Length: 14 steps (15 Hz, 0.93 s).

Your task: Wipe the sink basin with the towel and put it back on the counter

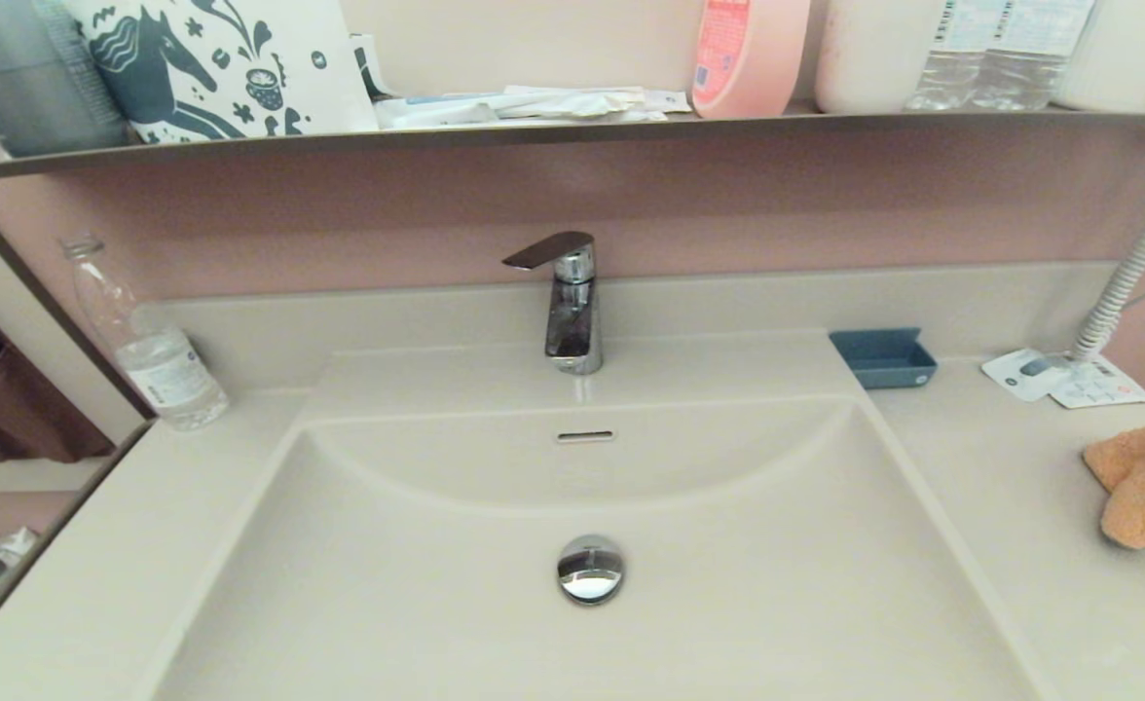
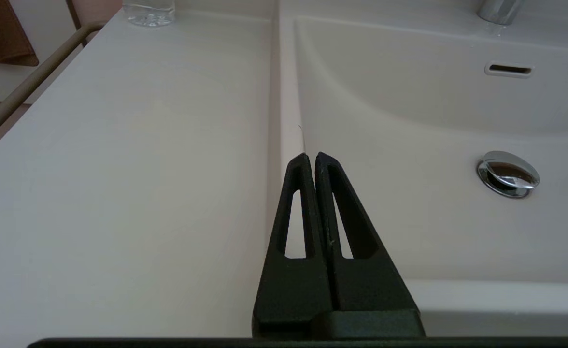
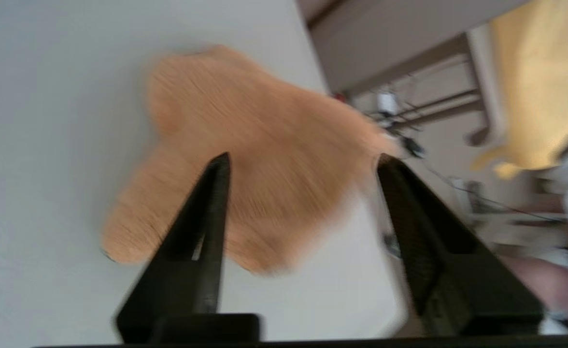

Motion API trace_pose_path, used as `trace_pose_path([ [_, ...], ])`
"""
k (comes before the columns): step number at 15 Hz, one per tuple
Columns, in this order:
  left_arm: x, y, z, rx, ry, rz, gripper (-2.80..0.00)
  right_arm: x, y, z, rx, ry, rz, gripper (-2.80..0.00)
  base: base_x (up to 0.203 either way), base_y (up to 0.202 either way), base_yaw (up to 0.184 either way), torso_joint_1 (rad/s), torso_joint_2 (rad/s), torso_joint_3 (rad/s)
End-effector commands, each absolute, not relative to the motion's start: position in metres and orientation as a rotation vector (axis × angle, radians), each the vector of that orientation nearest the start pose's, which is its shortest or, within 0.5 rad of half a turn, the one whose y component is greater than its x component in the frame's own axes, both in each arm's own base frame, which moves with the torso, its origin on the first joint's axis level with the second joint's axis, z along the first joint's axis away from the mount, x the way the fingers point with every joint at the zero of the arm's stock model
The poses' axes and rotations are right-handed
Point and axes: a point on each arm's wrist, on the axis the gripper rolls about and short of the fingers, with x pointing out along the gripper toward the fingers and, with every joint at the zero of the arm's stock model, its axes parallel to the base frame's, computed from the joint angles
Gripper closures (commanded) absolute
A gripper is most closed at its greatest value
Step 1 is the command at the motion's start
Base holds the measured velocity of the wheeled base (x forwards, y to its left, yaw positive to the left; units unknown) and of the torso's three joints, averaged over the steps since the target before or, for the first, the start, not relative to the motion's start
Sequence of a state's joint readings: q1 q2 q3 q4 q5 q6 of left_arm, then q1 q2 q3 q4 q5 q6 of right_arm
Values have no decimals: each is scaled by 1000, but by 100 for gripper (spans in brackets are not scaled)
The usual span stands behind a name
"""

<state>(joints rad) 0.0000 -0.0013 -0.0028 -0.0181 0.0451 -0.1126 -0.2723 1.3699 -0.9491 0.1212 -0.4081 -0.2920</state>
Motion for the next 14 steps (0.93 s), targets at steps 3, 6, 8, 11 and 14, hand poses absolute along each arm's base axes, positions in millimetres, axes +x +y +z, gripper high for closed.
trace_pose_path([
  [3,-23,1,78,-114,-24,45,0,192,-69,280,-373,760,-618,-280,0,0,0,0,0,0],
  [6,-23,1,78,-115,-23,45,0,193,-64,294,-417,815,-616,-280,0,0,0,0,0,0],
  [8,-23,1,78,-115,-23,45,0,193,-63,286,-415,842,-610,0,0,0,0,0,0,0],
  [11,-23,1,78,-114,-24,45,0,186,-59,288,-363,808,-558,0,0,0,0,0,0,0],
  [14,-23,1,78,-114,-24,45,0,152,-40,287,-239,730,-447,0,0,0,0,0,0,0],
])
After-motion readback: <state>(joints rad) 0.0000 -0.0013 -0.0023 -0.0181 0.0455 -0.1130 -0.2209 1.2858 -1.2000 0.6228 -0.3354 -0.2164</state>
